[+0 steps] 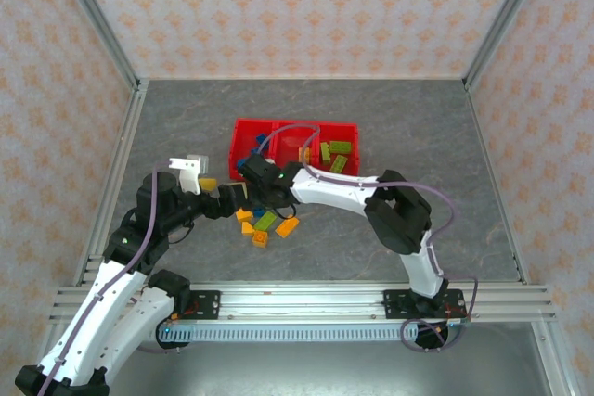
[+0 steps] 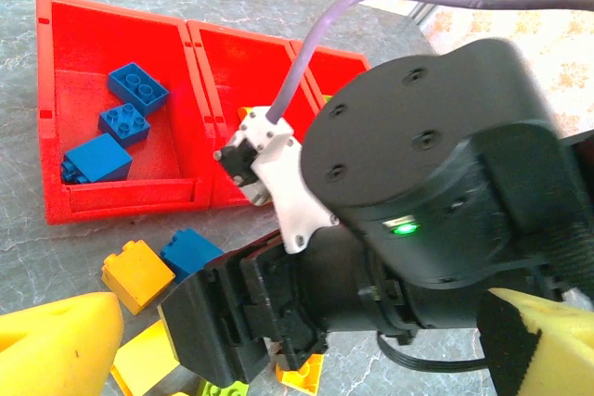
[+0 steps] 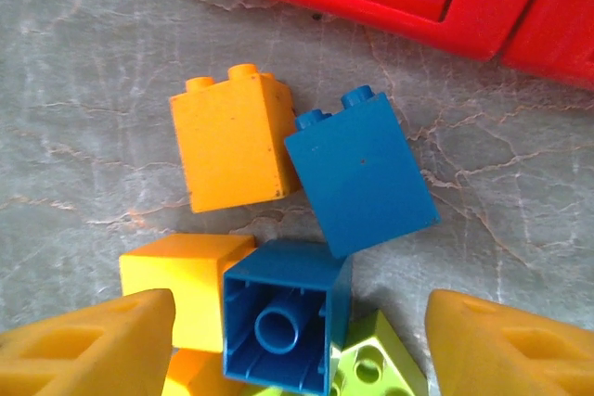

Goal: Sort the legos into containers by color
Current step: Pick up the lego from the center of the table.

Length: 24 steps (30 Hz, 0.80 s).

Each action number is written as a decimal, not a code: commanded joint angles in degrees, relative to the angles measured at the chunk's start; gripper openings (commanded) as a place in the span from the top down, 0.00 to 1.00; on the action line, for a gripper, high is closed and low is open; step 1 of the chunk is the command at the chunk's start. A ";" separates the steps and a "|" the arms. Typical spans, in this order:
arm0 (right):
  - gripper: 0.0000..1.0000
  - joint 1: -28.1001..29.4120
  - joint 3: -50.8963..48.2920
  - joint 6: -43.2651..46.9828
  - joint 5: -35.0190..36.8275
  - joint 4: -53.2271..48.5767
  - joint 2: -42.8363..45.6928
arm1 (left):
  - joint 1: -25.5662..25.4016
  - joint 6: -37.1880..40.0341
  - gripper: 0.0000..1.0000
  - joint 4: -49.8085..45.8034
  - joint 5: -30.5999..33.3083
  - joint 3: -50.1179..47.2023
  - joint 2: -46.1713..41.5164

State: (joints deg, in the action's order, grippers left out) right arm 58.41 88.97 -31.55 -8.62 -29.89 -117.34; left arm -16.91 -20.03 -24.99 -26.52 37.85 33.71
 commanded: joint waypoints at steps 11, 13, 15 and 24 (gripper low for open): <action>0.50 0.76 2.88 0.70 1.80 -2.40 -3.86 | -0.50 -0.25 0.01 1.53 0.86 -0.37 -0.40; 0.54 0.81 3.05 0.81 2.52 -3.04 -3.95 | -0.50 -0.23 0.01 1.51 0.78 -0.36 -0.36; 0.58 0.76 3.22 1.00 3.33 -3.71 -3.96 | -0.50 -0.19 0.01 1.47 0.77 -0.34 -0.45; 0.71 0.81 3.75 1.74 6.25 -5.15 -2.01 | -0.50 -0.27 0.01 1.50 0.86 -0.40 -0.49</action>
State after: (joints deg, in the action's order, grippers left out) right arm 58.85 91.29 -30.24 -5.50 -32.80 -120.62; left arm -16.91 -20.03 -24.99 -26.52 37.80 33.71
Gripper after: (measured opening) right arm 0.310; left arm 0.992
